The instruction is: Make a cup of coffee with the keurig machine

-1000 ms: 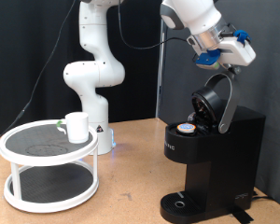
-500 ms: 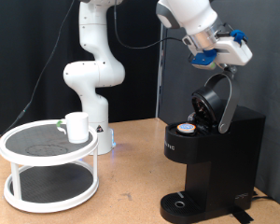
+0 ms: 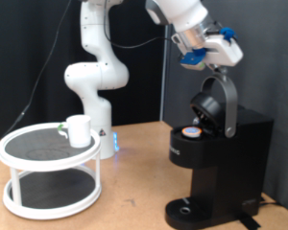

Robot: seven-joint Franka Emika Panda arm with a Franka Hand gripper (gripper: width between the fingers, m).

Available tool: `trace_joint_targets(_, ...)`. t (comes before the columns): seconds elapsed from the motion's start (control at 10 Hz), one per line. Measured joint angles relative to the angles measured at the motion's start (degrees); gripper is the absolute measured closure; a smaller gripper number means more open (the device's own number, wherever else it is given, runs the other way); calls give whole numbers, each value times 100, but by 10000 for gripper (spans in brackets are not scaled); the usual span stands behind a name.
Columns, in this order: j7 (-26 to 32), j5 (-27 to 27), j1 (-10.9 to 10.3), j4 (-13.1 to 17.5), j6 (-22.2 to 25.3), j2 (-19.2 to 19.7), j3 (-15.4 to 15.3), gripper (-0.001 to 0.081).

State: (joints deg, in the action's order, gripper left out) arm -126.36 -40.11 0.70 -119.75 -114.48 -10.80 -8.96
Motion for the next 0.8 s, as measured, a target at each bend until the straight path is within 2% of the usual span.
trace_joint_targets(0.4,-95,561,347,-215,5,-78,149,806)
trace_joint_targets(0.8,-112,1009,532,-349,-50,-10,163,806)
